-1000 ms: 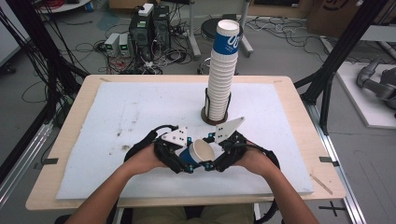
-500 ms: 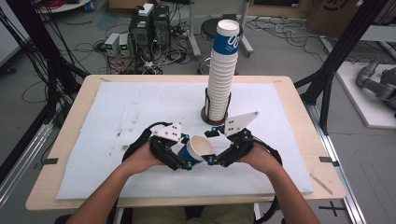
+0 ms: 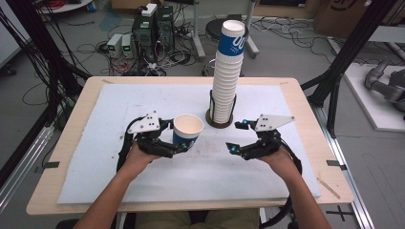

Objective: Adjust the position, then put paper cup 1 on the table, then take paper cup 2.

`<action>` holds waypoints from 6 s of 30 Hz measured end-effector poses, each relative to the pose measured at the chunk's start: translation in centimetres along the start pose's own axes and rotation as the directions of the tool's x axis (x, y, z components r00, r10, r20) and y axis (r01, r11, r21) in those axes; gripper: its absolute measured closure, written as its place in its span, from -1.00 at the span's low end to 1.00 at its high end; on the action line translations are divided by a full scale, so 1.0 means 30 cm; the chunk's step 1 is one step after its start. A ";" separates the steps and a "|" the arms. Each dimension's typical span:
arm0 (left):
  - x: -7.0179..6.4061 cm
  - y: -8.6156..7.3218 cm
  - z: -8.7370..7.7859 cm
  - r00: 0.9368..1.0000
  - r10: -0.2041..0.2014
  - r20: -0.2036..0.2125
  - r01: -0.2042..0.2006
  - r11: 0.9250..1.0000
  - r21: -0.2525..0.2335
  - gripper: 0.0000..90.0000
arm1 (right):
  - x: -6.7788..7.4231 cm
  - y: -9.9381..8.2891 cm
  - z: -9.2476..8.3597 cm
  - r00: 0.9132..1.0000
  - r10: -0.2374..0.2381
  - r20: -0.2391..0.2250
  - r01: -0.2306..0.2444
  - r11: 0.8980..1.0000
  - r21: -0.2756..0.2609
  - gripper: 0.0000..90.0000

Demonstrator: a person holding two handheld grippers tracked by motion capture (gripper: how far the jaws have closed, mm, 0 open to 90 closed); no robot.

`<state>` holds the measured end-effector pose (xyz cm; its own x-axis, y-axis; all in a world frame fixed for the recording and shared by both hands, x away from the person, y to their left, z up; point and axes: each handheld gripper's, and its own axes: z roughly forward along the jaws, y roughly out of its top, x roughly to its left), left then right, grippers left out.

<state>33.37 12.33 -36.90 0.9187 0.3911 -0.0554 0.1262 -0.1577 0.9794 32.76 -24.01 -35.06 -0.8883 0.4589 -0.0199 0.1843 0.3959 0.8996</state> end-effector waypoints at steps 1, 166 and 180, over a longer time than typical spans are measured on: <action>0.004 0.001 -0.005 1.000 -0.006 -0.005 0.005 1.000 -0.009 -0.46 | -0.007 -0.013 -0.007 1.000 0.014 0.020 -0.014 1.000 -0.003 -0.56; 0.181 -0.108 -0.451 0.887 -0.160 -0.432 0.095 0.981 -0.168 -0.58 | -0.054 -0.132 -0.082 0.977 0.114 0.179 -0.113 0.993 -0.017 -0.56; 0.164 -0.081 -0.400 0.921 -0.137 -0.365 0.085 0.984 -0.156 -0.58 | -0.052 -0.132 -0.097 0.977 0.114 0.181 -0.111 0.993 -0.028 -0.55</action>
<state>33.09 25.51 -37.20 0.6919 0.7129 -0.1142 0.1436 0.0192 0.9894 32.19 -28.62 -37.32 -0.7707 0.6372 0.0042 0.2698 0.3203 0.9081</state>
